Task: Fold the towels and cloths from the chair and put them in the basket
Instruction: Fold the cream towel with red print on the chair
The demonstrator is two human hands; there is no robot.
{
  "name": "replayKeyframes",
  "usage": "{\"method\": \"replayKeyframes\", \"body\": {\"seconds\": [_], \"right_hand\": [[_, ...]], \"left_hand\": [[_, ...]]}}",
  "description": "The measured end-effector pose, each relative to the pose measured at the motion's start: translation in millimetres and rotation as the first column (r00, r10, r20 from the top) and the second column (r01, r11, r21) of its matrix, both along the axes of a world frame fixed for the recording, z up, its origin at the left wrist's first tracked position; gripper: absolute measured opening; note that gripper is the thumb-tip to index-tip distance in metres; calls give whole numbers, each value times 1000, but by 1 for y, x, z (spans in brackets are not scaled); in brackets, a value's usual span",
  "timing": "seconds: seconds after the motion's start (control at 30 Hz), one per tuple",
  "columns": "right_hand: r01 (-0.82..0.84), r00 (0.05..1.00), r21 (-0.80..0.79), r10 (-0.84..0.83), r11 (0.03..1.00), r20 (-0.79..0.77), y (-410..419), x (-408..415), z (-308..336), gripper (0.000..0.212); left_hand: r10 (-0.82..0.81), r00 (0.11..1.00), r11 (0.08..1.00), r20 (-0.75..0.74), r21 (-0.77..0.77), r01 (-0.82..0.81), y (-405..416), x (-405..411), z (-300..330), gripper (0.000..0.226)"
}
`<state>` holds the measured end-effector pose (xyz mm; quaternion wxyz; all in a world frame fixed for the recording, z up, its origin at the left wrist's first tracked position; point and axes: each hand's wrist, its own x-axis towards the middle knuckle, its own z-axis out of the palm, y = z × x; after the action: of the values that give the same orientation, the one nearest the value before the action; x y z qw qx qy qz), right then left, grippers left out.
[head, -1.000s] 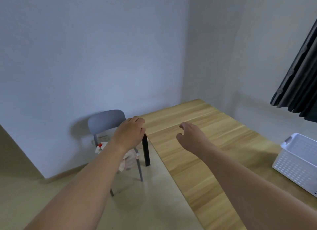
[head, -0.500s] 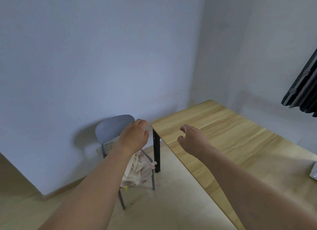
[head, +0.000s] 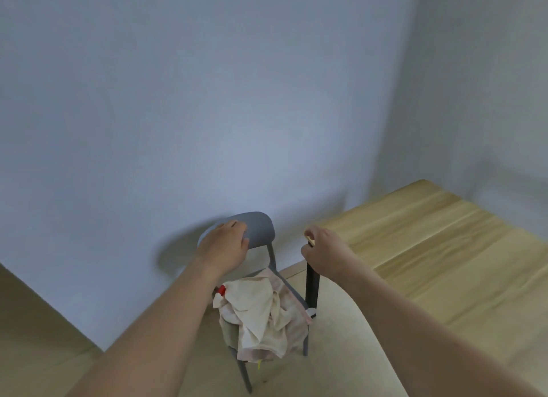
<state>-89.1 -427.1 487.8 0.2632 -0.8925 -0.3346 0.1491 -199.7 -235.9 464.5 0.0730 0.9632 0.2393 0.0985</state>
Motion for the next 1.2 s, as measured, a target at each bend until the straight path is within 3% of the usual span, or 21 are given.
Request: {"method": "replayKeyframes", "body": {"seconds": [0.23, 0.6, 0.73, 0.9, 1.13, 1.2], "right_hand": [[127, 986, -57, -132, 990, -99, 105, 13, -26, 48], [204, 953, -141, -229, 969, -200, 203, 47, -89, 46], [258, 914, -190, -303, 947, -271, 237, 67, -160, 44], [327, 865, -245, -394, 913, -311, 275, 100, -285, 48], [277, 915, -247, -333, 929, -226, 308, 144, -473, 45], [255, 936, -213, -297, 943, -192, 315, 152, -514, 45]], "left_hand": [[-112, 993, 992, 19, -51, 113, 120, 36, -23, 24], [-113, 992, 964, -53, -247, 97, 231, 82, -80, 18], [-194, 968, 924, -160, -362, 126, 252, 112, -155, 14], [-234, 955, 820, -182, -565, 93, 270, 154, -291, 21], [-242, 929, 870, -279, -486, 80, 299, 195, -482, 28], [-266, 917, 880, -297, -464, 104, 299, 203, -523, 20]]}}
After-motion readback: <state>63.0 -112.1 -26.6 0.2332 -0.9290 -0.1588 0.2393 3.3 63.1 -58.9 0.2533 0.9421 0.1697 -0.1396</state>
